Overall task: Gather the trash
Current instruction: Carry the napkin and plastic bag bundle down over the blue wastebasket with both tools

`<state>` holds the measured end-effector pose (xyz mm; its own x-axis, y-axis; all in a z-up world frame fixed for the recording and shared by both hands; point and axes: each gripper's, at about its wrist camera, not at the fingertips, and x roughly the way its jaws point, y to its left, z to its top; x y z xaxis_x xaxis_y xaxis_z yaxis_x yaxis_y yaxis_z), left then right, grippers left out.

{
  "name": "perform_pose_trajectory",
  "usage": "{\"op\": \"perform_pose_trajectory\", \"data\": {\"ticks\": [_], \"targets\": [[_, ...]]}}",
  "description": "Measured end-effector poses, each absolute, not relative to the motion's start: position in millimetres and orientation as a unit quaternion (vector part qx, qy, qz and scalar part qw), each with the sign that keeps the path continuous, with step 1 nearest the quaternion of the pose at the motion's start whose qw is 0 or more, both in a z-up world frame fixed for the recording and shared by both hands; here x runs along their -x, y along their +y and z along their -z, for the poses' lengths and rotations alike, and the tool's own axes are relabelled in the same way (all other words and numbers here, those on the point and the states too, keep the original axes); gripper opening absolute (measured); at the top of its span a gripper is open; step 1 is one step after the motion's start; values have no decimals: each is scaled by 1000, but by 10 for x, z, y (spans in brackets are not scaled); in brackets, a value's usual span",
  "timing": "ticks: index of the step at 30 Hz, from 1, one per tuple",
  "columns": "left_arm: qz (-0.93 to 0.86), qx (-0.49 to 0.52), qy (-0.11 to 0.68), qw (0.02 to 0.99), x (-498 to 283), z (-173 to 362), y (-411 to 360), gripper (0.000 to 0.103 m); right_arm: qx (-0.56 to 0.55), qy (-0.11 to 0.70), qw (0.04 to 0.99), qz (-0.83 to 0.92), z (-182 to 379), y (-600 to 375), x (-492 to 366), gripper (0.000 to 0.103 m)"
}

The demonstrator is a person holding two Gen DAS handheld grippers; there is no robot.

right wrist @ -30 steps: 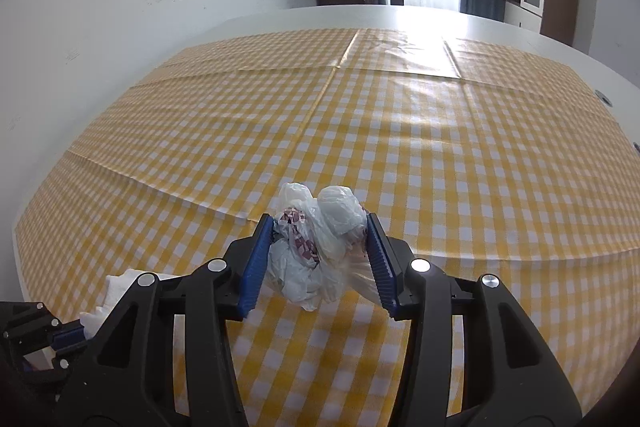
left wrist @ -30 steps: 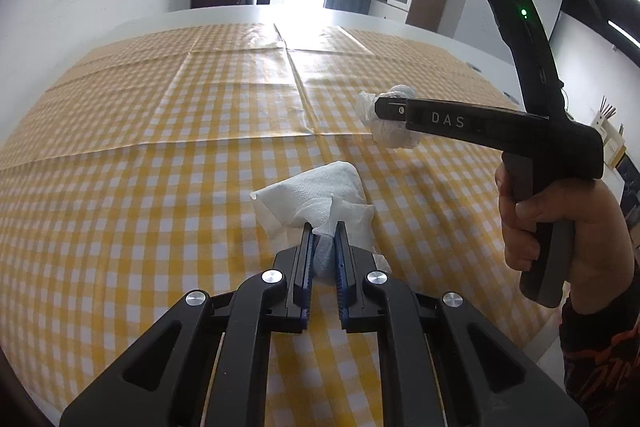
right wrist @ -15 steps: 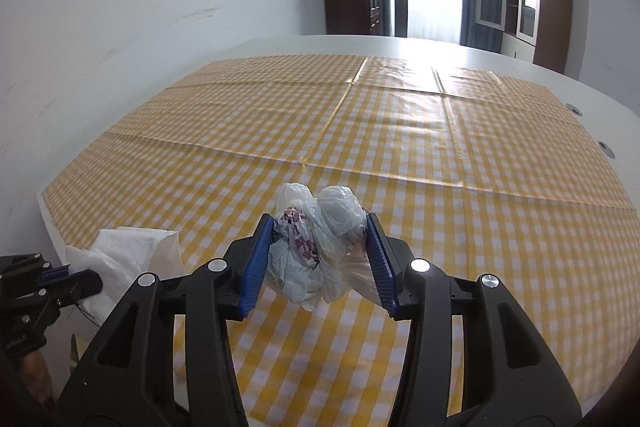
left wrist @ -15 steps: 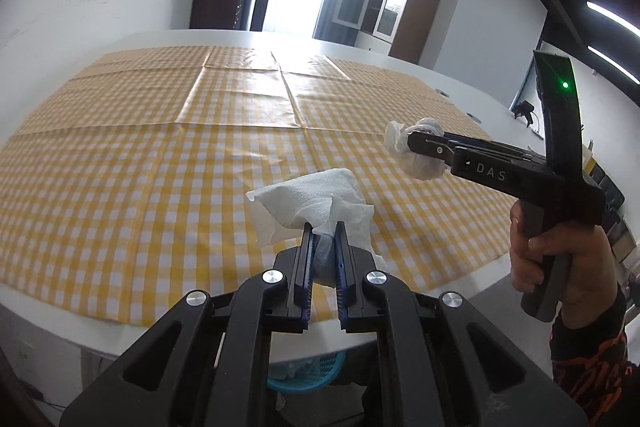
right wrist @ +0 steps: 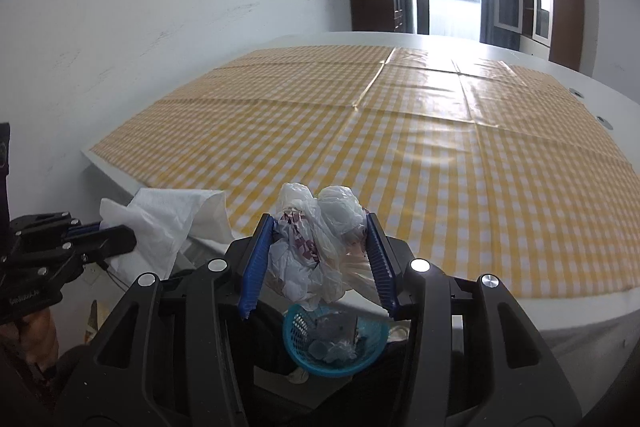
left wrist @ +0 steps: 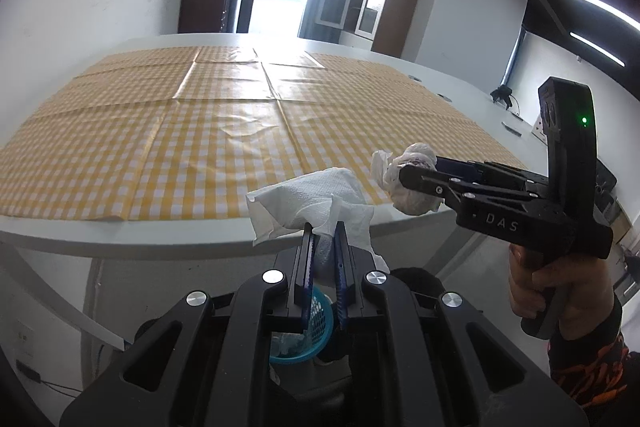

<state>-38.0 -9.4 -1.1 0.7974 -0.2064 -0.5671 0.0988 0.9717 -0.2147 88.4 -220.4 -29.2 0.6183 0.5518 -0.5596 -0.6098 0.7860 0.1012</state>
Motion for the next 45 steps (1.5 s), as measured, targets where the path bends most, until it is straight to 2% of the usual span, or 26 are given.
{"op": "perform_pose_trajectory", "data": {"ticks": [9,17,24,32,45], "targets": [[81,87,347,930,749,472,-157,8,61,324,881,-340,763,-2485,-124,44],[72,91,381,917,765,978,-141,8,81,370,863,-333,1335,-2463,-12,43],[76,103,403,906,480,1486,-67,8,75,433,843,-311,1922,-2278,-352,43],[65,114,463,876,-160,2184,15,8,86,500,818,-270,2545,-1964,-852,43],[34,205,546,812,-1028,3029,429,8,63,582,779,-226,3304,-1745,-1745,43]]}}
